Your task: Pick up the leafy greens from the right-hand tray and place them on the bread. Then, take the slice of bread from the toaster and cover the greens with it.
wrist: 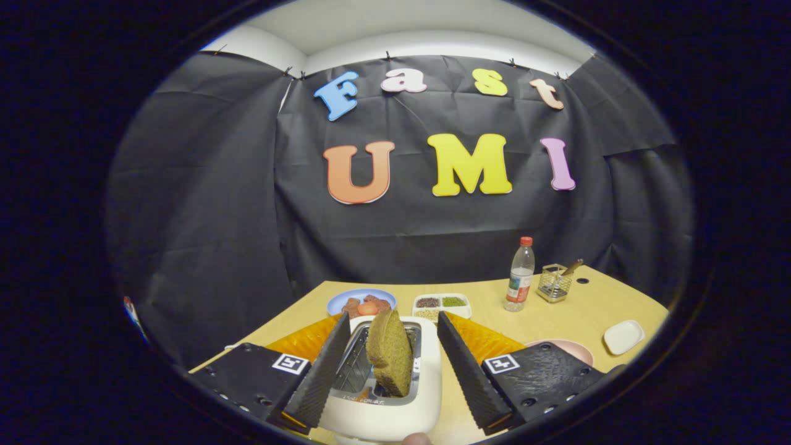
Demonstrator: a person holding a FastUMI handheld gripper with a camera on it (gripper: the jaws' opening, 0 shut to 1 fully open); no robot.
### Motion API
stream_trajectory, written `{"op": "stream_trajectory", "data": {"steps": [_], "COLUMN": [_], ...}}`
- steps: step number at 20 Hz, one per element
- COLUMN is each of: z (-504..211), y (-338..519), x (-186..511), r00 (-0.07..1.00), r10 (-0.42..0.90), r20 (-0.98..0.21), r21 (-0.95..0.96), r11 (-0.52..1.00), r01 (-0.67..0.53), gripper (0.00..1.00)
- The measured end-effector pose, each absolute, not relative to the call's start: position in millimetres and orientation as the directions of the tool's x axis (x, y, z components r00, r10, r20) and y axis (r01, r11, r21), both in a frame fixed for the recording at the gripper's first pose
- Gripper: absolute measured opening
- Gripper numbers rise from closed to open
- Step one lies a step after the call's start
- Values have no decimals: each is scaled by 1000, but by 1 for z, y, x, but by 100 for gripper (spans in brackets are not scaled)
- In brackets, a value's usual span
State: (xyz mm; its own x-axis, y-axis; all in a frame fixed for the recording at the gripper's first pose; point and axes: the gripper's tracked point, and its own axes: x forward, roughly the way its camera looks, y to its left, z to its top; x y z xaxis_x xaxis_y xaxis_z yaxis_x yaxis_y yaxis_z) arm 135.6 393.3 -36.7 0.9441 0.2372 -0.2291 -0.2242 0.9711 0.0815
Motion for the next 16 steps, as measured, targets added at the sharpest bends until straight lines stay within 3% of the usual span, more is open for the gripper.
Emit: {"op": "stream_trajectory", "data": {"steps": [2, 7, 8, 10, 11, 13, 16], "z": [-51, -73, -74, -73, -71, -58, -33], "y": [401, 406, 402, 400, 397, 394, 387], "x": [138, 144, 147, 150, 152, 152, 151], "r00": [927, 892, 895, 894, 899, 909, 930], "r10": [247, 257, 236, 234, 235, 260, 270], "r20": [-282, -371, -379, -382, -370, -326, -250], "r21": [98, 115, 110, 109, 123, 176, 206], "r11": [969, 966, 972, 972, 971, 961, 953], "r01": [-228, -231, -210, -208, -203, -212, -221], "gripper": [84, 53, 53, 22, 26, 13, 4]}}
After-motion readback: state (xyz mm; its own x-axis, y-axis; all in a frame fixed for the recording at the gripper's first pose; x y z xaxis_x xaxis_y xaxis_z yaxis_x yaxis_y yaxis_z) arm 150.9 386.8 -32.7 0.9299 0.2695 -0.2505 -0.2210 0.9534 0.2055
